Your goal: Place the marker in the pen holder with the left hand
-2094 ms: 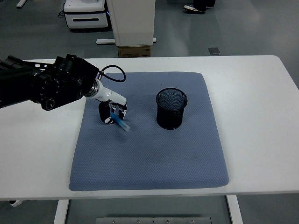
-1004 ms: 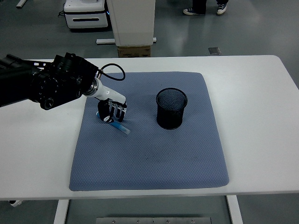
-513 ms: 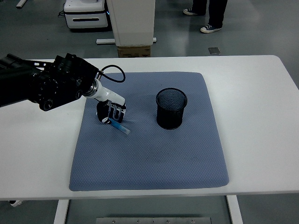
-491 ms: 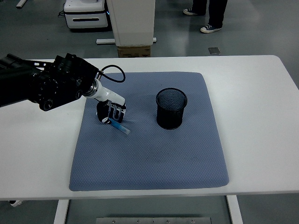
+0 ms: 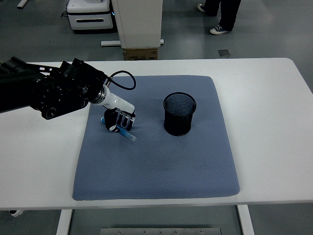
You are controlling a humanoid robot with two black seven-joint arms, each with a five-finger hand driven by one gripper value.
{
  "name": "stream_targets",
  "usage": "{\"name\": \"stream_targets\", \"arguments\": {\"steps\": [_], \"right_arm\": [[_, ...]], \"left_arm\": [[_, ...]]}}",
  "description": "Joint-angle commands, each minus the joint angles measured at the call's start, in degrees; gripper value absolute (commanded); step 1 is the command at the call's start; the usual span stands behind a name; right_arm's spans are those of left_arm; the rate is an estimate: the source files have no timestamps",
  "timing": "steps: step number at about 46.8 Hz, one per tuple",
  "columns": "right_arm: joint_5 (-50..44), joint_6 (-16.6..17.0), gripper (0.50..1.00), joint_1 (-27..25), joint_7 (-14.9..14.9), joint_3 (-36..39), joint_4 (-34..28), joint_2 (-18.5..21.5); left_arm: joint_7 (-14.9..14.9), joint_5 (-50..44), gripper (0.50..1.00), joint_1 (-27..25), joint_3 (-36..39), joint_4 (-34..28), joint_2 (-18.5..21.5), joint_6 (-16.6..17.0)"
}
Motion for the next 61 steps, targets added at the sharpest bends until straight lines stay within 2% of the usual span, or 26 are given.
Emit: {"name": "stream_targets", "arguments": {"steps": [1, 12, 19, 27, 38, 52, 61], "right_arm": [[0.0, 0.0, 1.0, 0.0, 0.0, 0.0, 0.0, 0.0], [0.0, 0.0, 1.0, 0.0, 0.0, 0.0, 0.0, 0.0], [0.0, 0.0, 1.0, 0.0, 0.0, 0.0, 0.1, 0.0], [0.0, 0.0, 1.0, 0.0, 0.0, 0.0, 0.0, 0.0], [0.0, 0.0, 1.0, 0.0, 0.0, 0.0, 0.0, 0.0], [0.0, 0.0, 1.0, 0.0, 0.0, 0.0, 0.0, 0.0], [0.0, 0.0, 1.0, 0.0, 0.0, 0.0, 0.1, 0.0]], "left_arm": [[0.0, 0.1, 0.59, -0.3, 0.0, -0.6, -0.1, 0.2], [0.1, 1.5, 0.59, -0.2, 0.1, -0.9, 0.0, 1.8], [0.1, 1.9, 0.593, -0.1, 0.1, -1.2, 0.0, 1.8], [0.1, 2.0, 0.619, -0.3, 0.1, -2.1, 0.1, 1.8], [0.1, 2.1, 0.616, -0.2, 0.1, -2.1, 0.1, 1.9], [0.1, 4.0, 0.599, 0.2, 0.2, -2.1, 0.1, 3.1], [0.0, 4.0, 0.552, 0.2, 0.2, -2.1, 0.1, 3.1]]}}
